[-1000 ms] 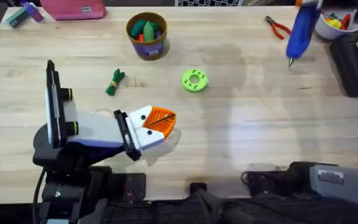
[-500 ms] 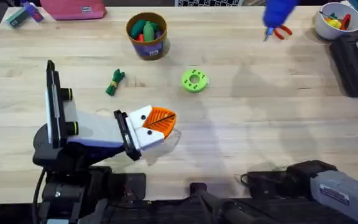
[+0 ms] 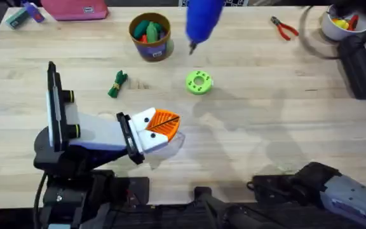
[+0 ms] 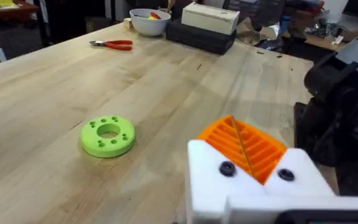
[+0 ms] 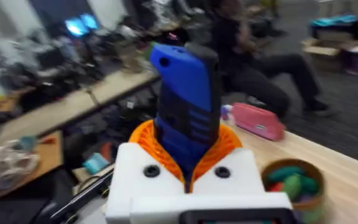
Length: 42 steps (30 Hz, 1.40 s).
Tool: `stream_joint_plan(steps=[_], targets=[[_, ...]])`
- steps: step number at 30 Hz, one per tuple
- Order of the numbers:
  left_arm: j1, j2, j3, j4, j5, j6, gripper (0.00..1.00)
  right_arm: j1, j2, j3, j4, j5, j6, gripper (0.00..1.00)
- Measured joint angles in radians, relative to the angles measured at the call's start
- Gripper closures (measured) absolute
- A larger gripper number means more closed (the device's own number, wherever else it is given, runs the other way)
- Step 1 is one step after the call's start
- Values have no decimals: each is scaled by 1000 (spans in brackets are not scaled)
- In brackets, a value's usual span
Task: Pick up the gripper from the table and insert it into the empty holder that is missing its gripper. Then pick up a screw, insert it into the mounting hole, and use the screwdriver to tighten it. Finally, clean up the table by picking up the vegetable and placing it into the bucket.
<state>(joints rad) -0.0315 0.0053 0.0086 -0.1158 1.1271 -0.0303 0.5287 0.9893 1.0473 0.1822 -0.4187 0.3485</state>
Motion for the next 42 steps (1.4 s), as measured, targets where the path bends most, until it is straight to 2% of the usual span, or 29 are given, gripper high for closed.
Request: stream_joint_plan(steps=[5,11,19,24,30,42], targets=[[0,0,0,0,0,0,994,4,37,-119,219,-146,61,976],[0,0,0,0,0,0,994,28,108,-130,389,-327,85,976],[0,0,0,0,0,0,994,150,236,-130,519,-464,45,976],[0,0,0,0,0,0,994,194,275,-130,521,-505,-21,976],[0,0,0,0,0,0,994,197,278,-130,521,-546,-73,976],[0,0,0,0,0,0,994,229,332,-130,523,-559,-202,976]])
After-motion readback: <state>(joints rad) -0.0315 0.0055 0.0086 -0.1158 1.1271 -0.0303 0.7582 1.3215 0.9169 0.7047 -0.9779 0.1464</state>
